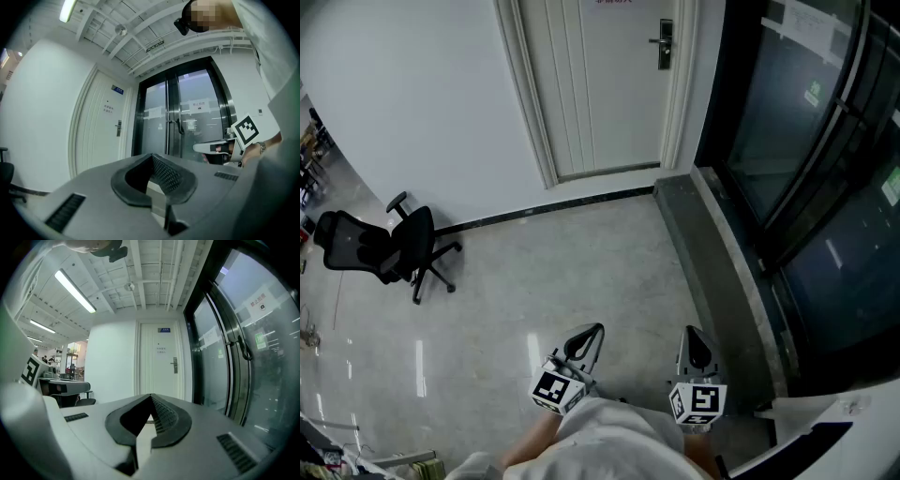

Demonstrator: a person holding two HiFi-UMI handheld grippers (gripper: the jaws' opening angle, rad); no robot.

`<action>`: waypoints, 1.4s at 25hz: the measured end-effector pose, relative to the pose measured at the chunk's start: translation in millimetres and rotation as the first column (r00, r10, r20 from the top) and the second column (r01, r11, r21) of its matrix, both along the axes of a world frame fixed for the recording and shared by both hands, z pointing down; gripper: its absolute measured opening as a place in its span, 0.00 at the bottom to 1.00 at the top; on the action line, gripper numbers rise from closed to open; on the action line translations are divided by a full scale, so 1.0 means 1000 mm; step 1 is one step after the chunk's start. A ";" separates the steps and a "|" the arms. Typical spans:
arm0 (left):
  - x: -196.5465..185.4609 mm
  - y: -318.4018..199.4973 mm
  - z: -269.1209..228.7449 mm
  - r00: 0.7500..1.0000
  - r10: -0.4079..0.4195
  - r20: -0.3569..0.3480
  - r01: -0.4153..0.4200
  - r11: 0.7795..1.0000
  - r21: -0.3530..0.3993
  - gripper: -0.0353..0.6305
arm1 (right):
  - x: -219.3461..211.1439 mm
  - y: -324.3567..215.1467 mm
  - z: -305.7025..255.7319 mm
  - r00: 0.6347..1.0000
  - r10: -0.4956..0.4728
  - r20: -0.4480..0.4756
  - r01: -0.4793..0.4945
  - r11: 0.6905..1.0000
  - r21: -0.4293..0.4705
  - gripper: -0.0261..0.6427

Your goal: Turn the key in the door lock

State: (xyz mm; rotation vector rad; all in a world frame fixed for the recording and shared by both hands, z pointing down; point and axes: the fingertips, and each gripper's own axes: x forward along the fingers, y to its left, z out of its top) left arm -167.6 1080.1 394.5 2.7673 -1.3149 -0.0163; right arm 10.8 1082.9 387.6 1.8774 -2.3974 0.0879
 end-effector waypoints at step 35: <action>-0.029 -0.055 0.020 0.998 -0.058 0.002 0.058 0.997 -0.045 0.06 | -0.019 -0.063 0.020 0.999 -0.040 0.009 0.040 0.998 -0.039 0.04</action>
